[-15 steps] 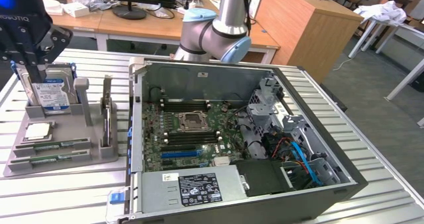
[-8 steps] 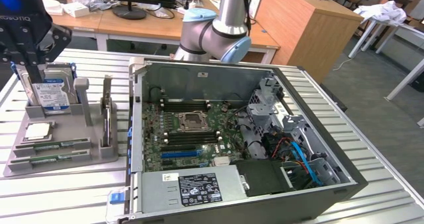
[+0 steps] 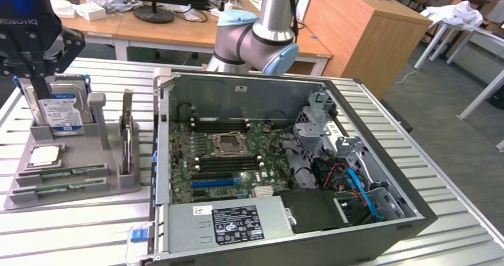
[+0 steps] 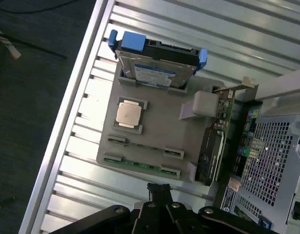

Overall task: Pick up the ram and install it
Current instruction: 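Pick up the ram and move it above insertion slot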

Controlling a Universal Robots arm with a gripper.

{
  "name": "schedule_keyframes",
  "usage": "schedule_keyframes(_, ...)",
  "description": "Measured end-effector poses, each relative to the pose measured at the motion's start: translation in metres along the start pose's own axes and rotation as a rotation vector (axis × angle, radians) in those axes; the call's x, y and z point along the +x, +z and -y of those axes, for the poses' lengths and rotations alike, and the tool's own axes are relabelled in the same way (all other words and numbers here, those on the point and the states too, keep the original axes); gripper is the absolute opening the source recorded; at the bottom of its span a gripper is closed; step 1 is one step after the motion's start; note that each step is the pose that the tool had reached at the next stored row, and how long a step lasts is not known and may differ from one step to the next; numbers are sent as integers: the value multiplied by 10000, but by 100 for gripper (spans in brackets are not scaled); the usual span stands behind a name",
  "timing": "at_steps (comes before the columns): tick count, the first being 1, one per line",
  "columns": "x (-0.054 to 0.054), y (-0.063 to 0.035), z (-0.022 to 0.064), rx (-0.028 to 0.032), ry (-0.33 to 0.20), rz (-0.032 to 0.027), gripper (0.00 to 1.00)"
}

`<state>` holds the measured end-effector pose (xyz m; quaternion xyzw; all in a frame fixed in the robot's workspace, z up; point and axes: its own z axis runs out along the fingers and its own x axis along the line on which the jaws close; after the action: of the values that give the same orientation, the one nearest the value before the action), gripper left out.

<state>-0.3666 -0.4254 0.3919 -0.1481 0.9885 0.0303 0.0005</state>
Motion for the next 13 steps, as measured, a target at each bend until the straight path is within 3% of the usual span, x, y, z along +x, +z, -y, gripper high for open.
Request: schedule_keyframes(13, 0, 13, 1, -24, -2360, -141, 10)
